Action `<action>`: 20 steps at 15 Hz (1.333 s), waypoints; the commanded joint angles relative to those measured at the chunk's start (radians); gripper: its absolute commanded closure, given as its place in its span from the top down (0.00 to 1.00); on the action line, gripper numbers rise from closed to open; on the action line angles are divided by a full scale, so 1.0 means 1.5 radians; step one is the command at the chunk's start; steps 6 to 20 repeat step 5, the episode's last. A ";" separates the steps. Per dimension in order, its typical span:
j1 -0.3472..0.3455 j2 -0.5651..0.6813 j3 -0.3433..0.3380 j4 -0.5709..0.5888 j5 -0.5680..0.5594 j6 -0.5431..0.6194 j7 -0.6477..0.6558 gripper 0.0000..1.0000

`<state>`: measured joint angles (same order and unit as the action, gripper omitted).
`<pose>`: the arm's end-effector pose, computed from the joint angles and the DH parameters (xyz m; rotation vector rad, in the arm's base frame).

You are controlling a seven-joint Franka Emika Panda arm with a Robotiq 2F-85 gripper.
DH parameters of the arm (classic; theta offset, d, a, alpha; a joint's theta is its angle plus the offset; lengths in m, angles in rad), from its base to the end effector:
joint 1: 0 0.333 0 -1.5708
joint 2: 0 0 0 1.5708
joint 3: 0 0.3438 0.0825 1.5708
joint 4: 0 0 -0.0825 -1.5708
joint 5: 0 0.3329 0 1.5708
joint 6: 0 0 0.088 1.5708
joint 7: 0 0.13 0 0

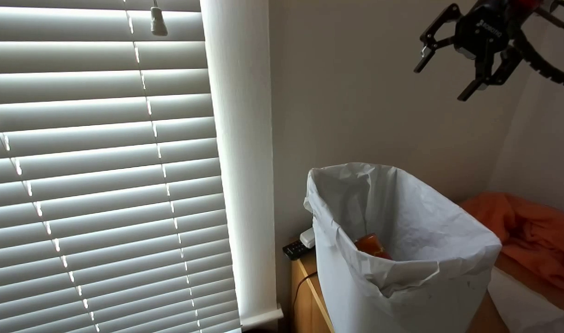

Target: Put the empty packet in the white trash bin

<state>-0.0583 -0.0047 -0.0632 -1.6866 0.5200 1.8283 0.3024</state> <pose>0.5307 -0.0132 0.6201 -2.5276 0.6746 -0.1289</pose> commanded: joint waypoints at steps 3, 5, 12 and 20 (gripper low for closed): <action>-0.007 -0.019 -0.005 0.010 -0.006 0.007 -0.002 1.00; -0.008 -0.026 -0.007 0.011 -0.006 0.007 -0.004 1.00; -0.008 -0.026 -0.007 0.011 -0.006 0.007 -0.004 1.00; -0.008 -0.026 -0.007 0.011 -0.006 0.007 -0.004 1.00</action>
